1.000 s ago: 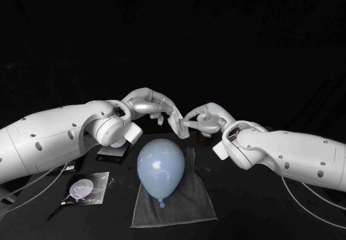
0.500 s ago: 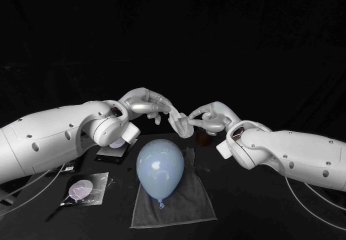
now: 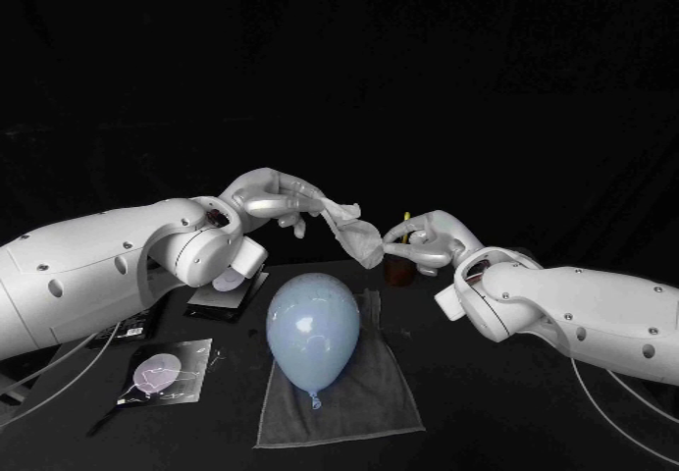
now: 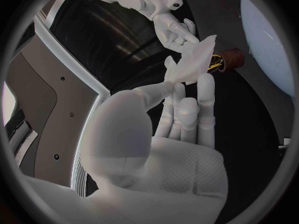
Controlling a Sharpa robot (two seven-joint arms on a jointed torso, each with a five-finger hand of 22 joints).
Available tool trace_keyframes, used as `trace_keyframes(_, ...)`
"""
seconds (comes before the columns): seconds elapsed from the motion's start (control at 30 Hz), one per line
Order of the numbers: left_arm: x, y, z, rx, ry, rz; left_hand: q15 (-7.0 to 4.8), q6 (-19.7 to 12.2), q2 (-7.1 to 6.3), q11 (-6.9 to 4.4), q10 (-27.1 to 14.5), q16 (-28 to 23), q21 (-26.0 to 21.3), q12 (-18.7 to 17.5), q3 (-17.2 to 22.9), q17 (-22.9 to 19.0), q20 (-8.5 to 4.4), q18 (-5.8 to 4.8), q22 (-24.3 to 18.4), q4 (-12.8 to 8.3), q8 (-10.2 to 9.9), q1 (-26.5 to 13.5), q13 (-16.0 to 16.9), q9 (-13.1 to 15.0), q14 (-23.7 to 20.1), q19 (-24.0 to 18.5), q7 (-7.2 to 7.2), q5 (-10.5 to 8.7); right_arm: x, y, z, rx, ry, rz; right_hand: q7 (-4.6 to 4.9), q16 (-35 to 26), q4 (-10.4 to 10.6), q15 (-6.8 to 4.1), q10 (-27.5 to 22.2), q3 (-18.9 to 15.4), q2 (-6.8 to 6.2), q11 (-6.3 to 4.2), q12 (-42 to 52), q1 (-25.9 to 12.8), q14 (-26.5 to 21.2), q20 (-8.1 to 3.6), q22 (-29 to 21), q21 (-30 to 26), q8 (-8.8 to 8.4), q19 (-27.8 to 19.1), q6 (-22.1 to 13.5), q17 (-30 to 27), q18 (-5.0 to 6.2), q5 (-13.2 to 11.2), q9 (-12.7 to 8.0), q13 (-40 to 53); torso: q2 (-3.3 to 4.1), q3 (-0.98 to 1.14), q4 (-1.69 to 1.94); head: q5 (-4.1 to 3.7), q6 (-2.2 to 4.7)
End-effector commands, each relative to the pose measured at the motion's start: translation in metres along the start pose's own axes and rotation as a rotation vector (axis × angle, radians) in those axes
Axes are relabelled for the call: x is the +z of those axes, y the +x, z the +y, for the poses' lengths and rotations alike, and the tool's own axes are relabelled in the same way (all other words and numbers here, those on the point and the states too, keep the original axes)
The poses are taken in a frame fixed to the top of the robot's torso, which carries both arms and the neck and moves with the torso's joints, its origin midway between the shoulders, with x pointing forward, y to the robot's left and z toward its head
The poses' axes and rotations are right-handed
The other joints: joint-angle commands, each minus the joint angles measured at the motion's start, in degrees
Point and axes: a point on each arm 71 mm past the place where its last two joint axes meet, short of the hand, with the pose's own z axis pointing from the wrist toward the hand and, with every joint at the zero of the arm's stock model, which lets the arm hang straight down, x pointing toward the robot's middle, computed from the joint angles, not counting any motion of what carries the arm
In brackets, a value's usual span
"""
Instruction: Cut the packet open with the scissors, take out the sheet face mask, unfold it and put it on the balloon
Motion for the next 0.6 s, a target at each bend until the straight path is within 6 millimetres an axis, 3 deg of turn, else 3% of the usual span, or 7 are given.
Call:
trace_keyframes(0.03, 0.000, -0.003, -0.003, -0.038, 0.031, -0.037, -0.10, 0.3, 0.46, -0.51, 0.1, 0.2, 0.2, 0.2, -0.2, 0.1, 0.05, 0.90, 0.1, -0.1, 0.4, 0.0, 0.0, 0.1, 0.3, -0.3, 0.02, 0.19, -0.003, 0.002, -0.004, -0.002, 0.021, -0.011, -0.07, 0.4, 0.0, -0.50, 1.6, 0.4, 0.12, -0.33, 0.3, -0.3, 3.9, 0.08, 0.0, 0.2, 2.00, 0.4, 0.4, 10.3, -0.65, 0.1, 1.9, 6.5, 0.01, 0.05, -0.01, -0.10, -0.04)
trace_keyframes(0.6, 0.000, -0.002, -0.003, -0.081, 0.035, -0.045, -0.10, 0.3, 0.48, -0.52, 0.1, 0.2, 0.2, 0.2, -0.2, -0.1, 0.05, 0.90, 0.1, -0.1, 0.4, 0.0, 0.0, 0.1, 0.2, -0.4, 0.02, 0.19, -0.007, 0.017, -0.020, 0.022, 0.078, -0.006, -0.09, 0.4, 0.0, -0.51, 1.6, 0.5, 0.12, -0.35, 0.2, -0.5, 3.9, 0.07, -0.2, 0.0, 2.06, 0.3, 0.5, 10.2, -0.59, 0.1, 1.9, 6.4, 0.05, 0.00, 0.07, -0.32, 0.39)
